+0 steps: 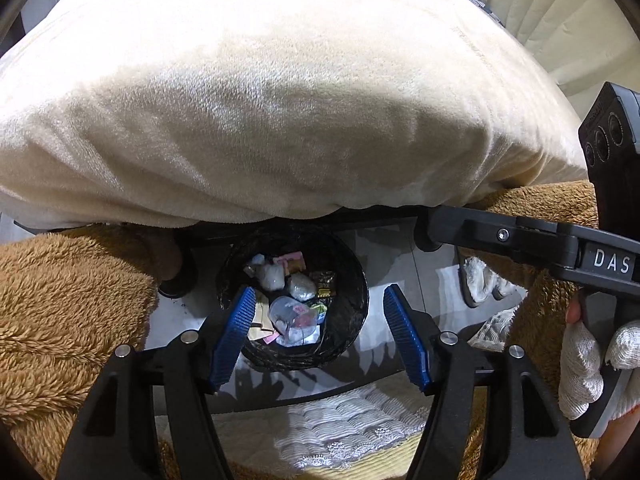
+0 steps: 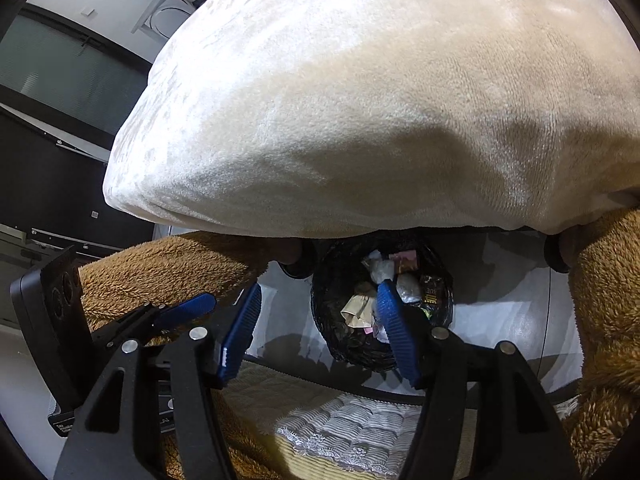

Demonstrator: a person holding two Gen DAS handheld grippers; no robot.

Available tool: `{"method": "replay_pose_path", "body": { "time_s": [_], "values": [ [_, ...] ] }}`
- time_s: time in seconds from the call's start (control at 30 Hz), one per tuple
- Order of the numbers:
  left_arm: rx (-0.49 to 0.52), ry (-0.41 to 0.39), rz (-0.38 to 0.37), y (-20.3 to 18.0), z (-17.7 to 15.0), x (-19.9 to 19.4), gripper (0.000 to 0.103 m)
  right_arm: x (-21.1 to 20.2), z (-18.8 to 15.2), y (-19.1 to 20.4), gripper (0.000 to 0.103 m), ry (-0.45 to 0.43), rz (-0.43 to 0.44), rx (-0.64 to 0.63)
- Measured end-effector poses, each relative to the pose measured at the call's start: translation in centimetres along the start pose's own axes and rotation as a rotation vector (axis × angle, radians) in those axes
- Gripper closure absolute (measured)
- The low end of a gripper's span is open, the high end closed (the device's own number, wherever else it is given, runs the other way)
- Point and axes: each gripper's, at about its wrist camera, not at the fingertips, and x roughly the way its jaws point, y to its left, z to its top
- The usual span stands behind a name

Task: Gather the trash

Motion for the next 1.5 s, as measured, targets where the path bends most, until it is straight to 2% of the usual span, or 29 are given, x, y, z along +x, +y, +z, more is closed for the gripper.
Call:
{"method": "replay_pose_path", "body": {
  "time_s": [0.2, 0.37, 0.5, 0.73, 0.93, 1.0, 1.03, 1.07, 1.1, 1.17, 1.2, 1.27, 1.3, 1.33, 1.5],
  "values": [
    [0.028, -0.097, -0.017, -0.3, 0.0, -2.2, 0.038, -1.8, -0.2, 0.6, 0.042, -0.077, 0.04, -0.049],
    [0.026, -0.185, -0.038, 0.1, 0.2, -4.3, 0.038, -4.4, -0.4, 1.7, 0.042, -0.186, 0.022, -0.132],
    [0.019, -0.271, -0.06, 0.5, 0.7, -6.7, 0.038, -6.7, -0.3, 2.2, 0.04, -0.265, 0.043, -0.183],
    [0.08, -0.41, -0.035, 0.0, 2.4, -11.5, 0.038, -11.4, 1.5, 2.8, 0.038, -0.423, 0.075, -0.238],
    [0.129, -0.485, -0.011, -0.2, 4.6, -14.5, 0.038, -14.8, 3.1, 3.8, 0.035, -0.544, 0.012, -0.31],
    [0.142, -0.51, 0.003, -0.3, 5.2, -15.2, 0.033, -15.8, 3.5, 3.8, 0.032, -0.575, -0.009, -0.332],
    [0.147, -0.521, 0.003, -0.3, 5.5, -15.3, 0.03, -16.1, 3.7, 3.8, 0.021, -0.589, -0.022, -0.338],
    [0.152, -0.531, 0.002, -0.4, 5.9, -15.6, 0.03, -16.5, 3.9, 3.8, 0.019, -0.606, -0.033, -0.345],
    [0.156, -0.541, 0.003, -0.4, 6.1, -15.8, 0.029, -16.7, 4.1, 3.9, 0.018, -0.618, -0.047, -0.357],
    [0.17, -0.559, 0.006, -0.7, 6.7, -16.2, 0.017, -16.9, 4.5, 3.8, 0.015, -0.632, -0.078, -0.377],
    [0.174, -0.566, 0.01, -0.8, 6.9, -16.2, 0.013, -17.0, 4.7, 3.8, 0.012, -0.638, -0.086, -0.388],
    [0.172, -0.588, 0.02, -0.9, 7.3, -16.4, 0.007, -17.1, 4.9, 3.9, 0.012, -0.655, -0.103, -0.42],
    [0.174, -0.598, 0.017, -0.9, 7.5, -16.4, 0.007, -17.1, 5.0, 3.9, 0.006, -0.664, -0.119, -0.433],
    [0.177, -0.605, 0.023, -0.9, 7.8, -16.3, 0.007, -17.2, 5.1, 3.8, 0.004, -0.678, -0.135, -0.438],
    [0.202, -0.634, 0.035, -1.0, 8.5, -16.0, 0.007, -16.9, 5.5, 3.6, 0.004, -0.69, -0.134, -0.462]
  ]
}}
